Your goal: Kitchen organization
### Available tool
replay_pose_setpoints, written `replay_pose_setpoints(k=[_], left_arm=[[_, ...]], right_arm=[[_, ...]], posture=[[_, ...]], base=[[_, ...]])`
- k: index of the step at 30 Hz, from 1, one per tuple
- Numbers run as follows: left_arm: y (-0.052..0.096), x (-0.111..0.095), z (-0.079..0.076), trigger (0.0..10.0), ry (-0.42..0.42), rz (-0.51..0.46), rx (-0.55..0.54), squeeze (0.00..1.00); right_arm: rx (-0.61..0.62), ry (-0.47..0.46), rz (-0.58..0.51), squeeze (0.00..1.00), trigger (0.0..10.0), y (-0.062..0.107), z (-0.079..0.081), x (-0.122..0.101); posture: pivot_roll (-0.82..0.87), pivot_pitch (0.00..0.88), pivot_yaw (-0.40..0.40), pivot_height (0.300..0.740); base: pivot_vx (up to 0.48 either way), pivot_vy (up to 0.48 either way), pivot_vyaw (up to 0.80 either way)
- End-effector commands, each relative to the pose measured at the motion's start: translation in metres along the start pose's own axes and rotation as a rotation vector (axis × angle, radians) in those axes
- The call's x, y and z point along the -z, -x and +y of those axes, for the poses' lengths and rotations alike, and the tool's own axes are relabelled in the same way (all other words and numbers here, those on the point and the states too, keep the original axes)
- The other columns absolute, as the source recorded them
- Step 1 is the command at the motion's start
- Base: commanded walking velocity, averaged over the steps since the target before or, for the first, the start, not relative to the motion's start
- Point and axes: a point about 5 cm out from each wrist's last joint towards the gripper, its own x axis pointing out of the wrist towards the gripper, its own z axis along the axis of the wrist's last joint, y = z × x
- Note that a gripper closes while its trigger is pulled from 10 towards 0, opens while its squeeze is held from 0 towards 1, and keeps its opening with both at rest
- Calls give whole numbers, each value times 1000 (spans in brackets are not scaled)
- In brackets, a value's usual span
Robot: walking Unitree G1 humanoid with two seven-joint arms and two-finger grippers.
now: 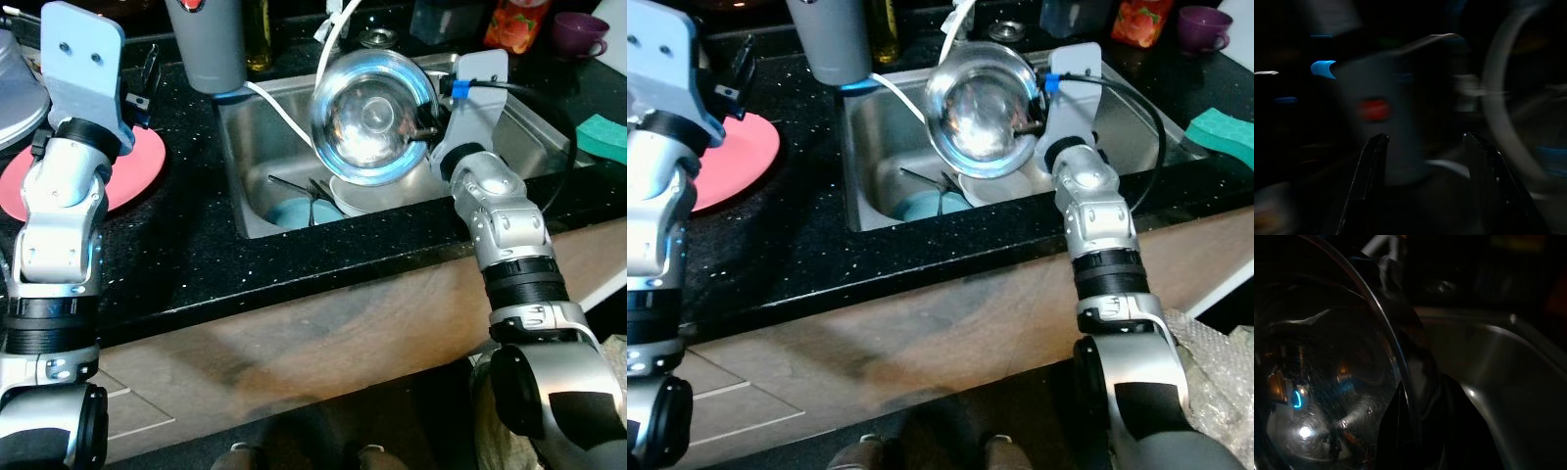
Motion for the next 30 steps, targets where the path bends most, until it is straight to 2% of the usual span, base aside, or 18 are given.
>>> replay_pose_setpoints(k=[1, 4, 5, 6, 7, 8, 9, 10, 11, 13, 15, 18, 22, 30], left_arm=[[2, 0, -19, 10000, 31, 2, 146, 0], [8, 7, -44, 10000, 12, 64, 349, 0], [8, 7, -44, 10000, 12, 64, 349, 0], [15, 21, -57, 10000, -46, 170, 482, 0], [18, 27, -59, 10000, -76, 217, 520, 0], [18, 27, -59, 10000, -76, 217, 520, 0], [22, 33, -60, 10000, -96, 262, 548, 0], [26, 40, -59, 10000, -108, 321, 570, 0], [26, 40, -59, 10000, -108, 321, 570, 0], [33, 46, -56, 10000, -109, 398, 594, 0], [39, 49, -55, 10000, -83, 454, 629, 0], [44, 50, -56, 10000, -79, 482, 654, 0], [53, 54, -59, 10000, -46, 552, 692, 0], [55, 50, -66, 10000, -1, 571, 707, 0]], right_arm=[[-7, 54, -59, 0, 10000, -4, 1, -12], [-52, 101, -64, 0, 10000, -7, 8, -10], [-52, 101, -64, 0, 10000, -7, 8, -10], [-107, 144, -70, 0, 10000, -9, 18, -9], [-129, 165, -71, 0, 10000, -10, 22, -8], [-129, 165, -71, 0, 10000, -10, 22, -8], [-150, 195, -71, 0, 10000, -11, 26, -6], [-191, 264, -64, 0, 10000, -11, 34, -2], [-191, 264, -64, 0, 10000, -11, 34, -2], [-263, 367, -51, 0, 10000, -11, 45, 6], [-325, 419, -35, 0, 10000, -10, 53, 13], [-357, 432, -27, 0, 10000, -9, 58, 16], [-497, 478, 15, 0, 10000, -6, 75, 25], [-556, 481, 52, 0, 10000, -6, 80, 32]], posture=[[55, 145, 25, 740], [55, 146, 27, 740], [55, 146, 27, 740], [54, 147, 32, 740], [54, 147, 32, 740], [54, 147, 32, 740], [52, 146, 35, 740], [52, 144, 35, 740], [52, 144, 35, 740], [55, 143, 33, 740], [59, 142, 26, 740], [60, 143, 23, 740], [58, 146, 16, 740], [59, 148, 12, 740]], base=[[0, 0, 0], [0, 0, 0], [0, 0, 0], [0, 0, 0], [0, 0, 0], [0, 0, 0], [0, 0, 0], [0, 0, 0], [0, 0, 0], [0, 0, 0], [0, 0, 0], [0, 0, 0], [0, 0, 0], [0, 0, 0]])
